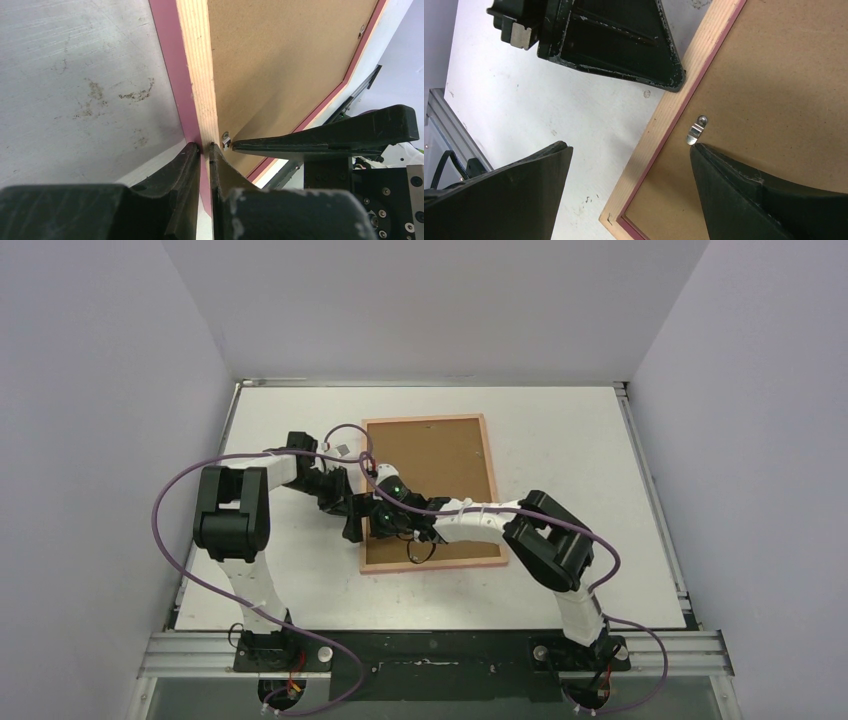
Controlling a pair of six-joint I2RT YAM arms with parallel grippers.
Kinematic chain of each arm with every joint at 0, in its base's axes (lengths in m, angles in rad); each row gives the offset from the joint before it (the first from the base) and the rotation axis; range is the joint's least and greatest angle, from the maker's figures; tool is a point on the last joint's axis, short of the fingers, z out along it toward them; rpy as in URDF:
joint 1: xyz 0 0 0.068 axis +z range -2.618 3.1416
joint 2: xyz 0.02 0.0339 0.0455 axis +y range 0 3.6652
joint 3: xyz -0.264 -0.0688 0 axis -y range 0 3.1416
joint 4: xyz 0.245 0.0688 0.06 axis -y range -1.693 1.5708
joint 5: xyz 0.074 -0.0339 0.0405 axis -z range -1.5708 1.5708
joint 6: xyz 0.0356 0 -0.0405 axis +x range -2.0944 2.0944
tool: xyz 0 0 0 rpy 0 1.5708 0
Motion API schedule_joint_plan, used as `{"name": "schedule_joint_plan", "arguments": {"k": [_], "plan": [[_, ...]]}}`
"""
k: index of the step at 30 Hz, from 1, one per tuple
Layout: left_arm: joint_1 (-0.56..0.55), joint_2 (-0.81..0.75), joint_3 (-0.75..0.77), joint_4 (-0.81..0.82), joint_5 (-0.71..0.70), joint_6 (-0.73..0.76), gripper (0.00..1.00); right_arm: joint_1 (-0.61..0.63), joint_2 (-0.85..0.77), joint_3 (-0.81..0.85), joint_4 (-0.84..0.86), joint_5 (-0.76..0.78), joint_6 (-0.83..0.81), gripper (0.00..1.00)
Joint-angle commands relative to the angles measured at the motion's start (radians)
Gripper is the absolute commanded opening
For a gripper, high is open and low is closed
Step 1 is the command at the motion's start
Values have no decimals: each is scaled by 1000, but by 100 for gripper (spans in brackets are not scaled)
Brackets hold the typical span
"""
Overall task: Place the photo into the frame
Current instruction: Install the photo frame at the center of the board.
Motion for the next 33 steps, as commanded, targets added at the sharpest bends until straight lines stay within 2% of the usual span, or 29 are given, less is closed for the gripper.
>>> {"name": "schedule_joint_plan", "arguments": {"k": [1, 20, 24, 33], "plan": [[-4, 21, 0, 28, -29, 18, 8, 5, 28, 33, 28, -21, 6, 93], [1, 4, -14, 29, -32, 31, 8, 3, 66, 65, 76, -50, 16, 93], [4, 4, -10, 22, -32, 31, 8, 2, 1, 59, 66, -57, -17, 93], [12, 2, 1, 13, -35, 37, 8, -50, -112, -68, 63, -108, -13, 93]]}}
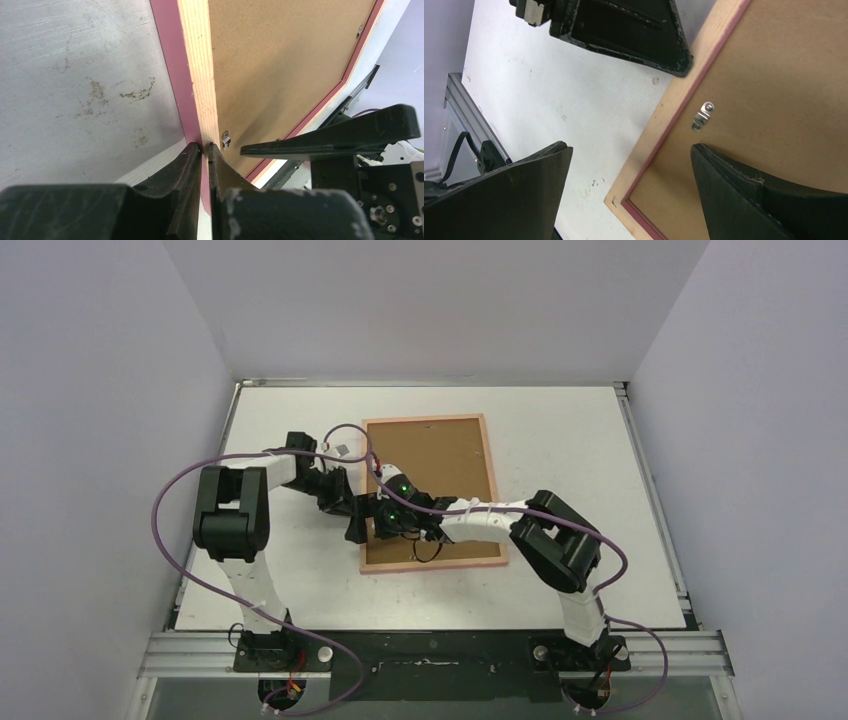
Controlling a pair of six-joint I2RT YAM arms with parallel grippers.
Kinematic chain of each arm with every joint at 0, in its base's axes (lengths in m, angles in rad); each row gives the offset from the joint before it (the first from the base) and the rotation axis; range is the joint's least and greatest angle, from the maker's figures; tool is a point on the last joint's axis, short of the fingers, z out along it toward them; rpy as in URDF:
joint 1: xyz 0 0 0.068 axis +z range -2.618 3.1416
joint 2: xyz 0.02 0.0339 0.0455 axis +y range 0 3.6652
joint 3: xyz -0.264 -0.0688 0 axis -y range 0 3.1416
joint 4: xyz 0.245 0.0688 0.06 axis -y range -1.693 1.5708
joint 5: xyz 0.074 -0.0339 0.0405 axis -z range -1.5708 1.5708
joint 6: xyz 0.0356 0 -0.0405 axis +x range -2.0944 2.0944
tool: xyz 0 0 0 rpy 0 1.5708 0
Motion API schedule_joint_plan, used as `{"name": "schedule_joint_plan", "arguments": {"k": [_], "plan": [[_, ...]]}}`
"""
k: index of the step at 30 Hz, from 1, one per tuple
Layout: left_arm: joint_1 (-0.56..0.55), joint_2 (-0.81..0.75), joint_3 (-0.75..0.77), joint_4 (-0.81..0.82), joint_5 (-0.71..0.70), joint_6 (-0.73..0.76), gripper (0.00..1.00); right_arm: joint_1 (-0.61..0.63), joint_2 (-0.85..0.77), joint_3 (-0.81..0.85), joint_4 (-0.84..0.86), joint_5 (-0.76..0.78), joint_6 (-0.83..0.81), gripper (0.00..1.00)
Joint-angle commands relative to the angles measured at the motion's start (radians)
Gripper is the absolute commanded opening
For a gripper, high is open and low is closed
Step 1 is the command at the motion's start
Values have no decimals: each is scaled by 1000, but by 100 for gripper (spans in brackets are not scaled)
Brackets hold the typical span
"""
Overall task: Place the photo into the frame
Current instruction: Install the photo frame at the center of the board.
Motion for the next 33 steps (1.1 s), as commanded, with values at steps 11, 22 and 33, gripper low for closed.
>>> {"name": "schedule_joint_plan", "arguments": {"k": [11, 22, 33], "plan": [[6, -2, 2, 12, -37, 35, 7, -78, -37, -28, 54, -55, -18, 93], [6, 3, 10, 7, -27, 35, 5, -38, 25, -7, 86, -53, 14, 94], [6, 2, 5, 10, -25, 35, 5, -31, 47, -19, 135, -61, 50, 94]]}}
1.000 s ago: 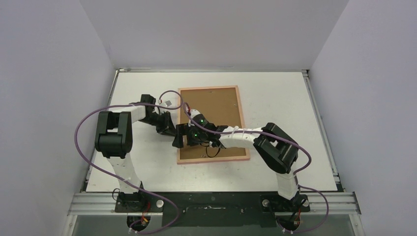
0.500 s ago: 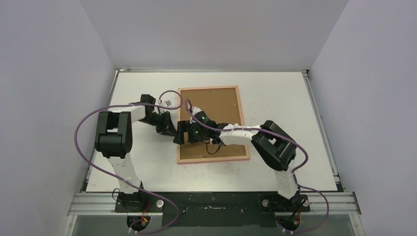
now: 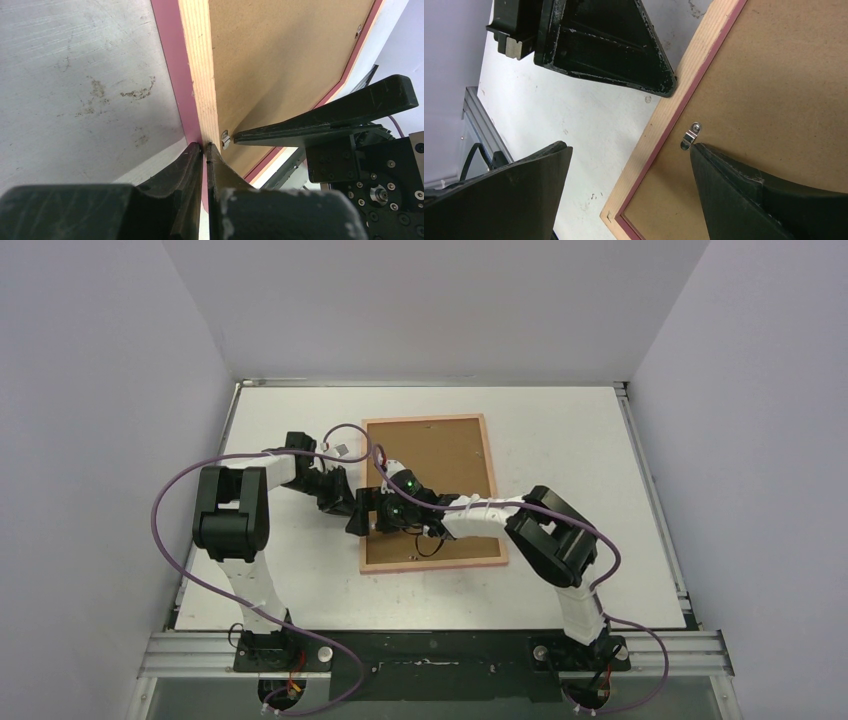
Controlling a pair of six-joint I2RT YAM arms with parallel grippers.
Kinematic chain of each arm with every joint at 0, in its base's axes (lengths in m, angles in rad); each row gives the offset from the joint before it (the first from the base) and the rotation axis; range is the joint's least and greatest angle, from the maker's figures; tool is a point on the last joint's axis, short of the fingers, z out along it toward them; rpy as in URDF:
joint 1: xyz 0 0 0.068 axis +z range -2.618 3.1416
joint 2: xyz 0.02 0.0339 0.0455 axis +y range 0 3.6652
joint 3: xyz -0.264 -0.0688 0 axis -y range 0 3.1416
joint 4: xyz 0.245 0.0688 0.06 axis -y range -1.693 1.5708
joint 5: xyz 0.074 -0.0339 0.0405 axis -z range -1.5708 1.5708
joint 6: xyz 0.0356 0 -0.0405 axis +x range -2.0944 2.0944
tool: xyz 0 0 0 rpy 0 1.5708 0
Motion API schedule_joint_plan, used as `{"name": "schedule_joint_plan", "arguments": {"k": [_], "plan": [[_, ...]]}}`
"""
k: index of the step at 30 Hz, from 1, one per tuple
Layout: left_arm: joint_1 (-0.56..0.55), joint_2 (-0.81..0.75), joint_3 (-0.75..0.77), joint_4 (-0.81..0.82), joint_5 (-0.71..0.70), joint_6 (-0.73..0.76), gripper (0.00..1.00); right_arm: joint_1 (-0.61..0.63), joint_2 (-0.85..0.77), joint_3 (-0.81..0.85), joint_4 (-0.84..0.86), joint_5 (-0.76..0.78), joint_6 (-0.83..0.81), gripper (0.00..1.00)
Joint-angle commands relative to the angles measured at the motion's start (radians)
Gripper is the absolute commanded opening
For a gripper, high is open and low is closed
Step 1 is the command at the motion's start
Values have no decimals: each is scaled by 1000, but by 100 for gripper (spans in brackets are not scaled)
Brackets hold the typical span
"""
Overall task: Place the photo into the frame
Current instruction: Install the photo frame at the center of the board.
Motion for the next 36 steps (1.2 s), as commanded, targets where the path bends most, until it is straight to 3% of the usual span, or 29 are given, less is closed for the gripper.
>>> {"name": "schedule_joint_plan", "arguments": {"k": [1, 15, 36], "plan": [[5, 1, 4, 11, -30, 35, 5, 9, 32, 1, 65, -9, 23, 94], [5, 5, 8, 10, -35, 38, 4, 18, 31, -9, 103, 4, 58, 94], [5, 17, 10, 4, -27, 51, 4, 48, 32, -70, 206, 179, 137, 94]]}}
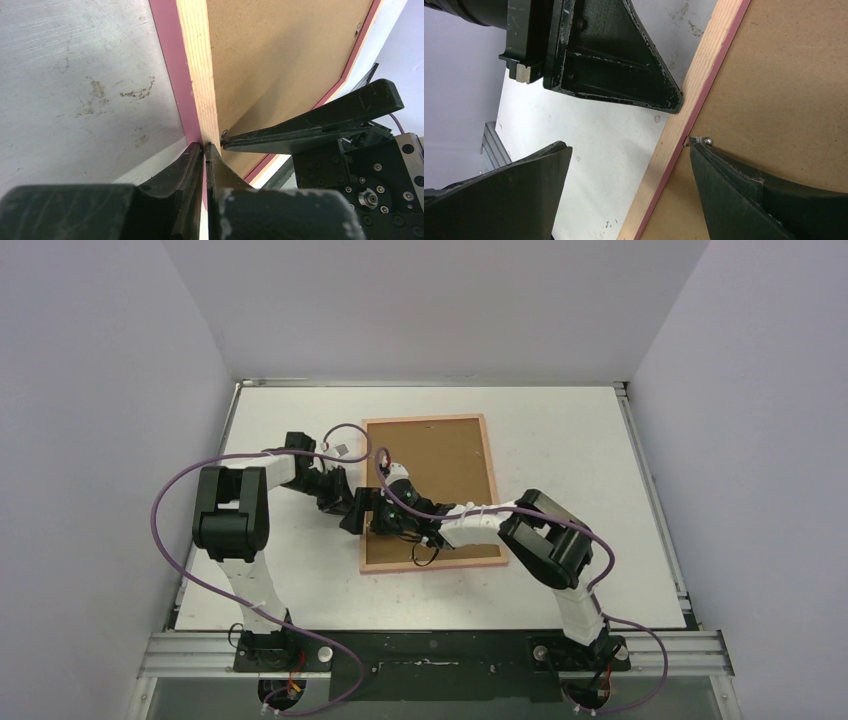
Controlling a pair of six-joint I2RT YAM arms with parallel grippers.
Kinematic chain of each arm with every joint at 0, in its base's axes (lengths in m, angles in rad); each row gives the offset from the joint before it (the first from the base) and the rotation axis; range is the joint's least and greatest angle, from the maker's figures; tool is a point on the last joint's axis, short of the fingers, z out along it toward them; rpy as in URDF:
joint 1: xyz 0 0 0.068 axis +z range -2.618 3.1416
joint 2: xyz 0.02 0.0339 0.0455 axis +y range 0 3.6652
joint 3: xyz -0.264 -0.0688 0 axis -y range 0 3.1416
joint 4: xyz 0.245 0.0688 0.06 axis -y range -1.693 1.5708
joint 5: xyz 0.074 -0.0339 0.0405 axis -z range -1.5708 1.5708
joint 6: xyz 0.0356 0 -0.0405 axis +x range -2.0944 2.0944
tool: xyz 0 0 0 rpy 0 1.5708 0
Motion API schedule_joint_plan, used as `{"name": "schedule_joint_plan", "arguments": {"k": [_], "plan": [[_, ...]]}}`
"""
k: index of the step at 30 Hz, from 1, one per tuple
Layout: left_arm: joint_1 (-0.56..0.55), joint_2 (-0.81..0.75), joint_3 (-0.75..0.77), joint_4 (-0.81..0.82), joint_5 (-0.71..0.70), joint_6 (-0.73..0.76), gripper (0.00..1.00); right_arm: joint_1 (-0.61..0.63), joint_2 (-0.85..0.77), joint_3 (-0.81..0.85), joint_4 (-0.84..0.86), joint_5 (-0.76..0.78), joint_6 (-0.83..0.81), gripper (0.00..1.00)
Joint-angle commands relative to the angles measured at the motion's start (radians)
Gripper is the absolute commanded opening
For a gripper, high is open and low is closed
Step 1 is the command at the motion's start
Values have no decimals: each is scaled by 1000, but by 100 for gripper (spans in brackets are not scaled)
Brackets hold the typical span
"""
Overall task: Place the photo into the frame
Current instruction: Install the photo frame at the center of the board.
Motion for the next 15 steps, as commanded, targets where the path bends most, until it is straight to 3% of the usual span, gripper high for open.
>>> {"name": "schedule_joint_plan", "arguments": {"k": [1, 15], "plan": [[2, 17, 10, 5, -31, 40, 4, 15, 12, -28, 58, 69, 30, 94], [2, 19, 12, 1, -25, 42, 4, 30, 54, 12, 76, 86, 57, 95]]}}
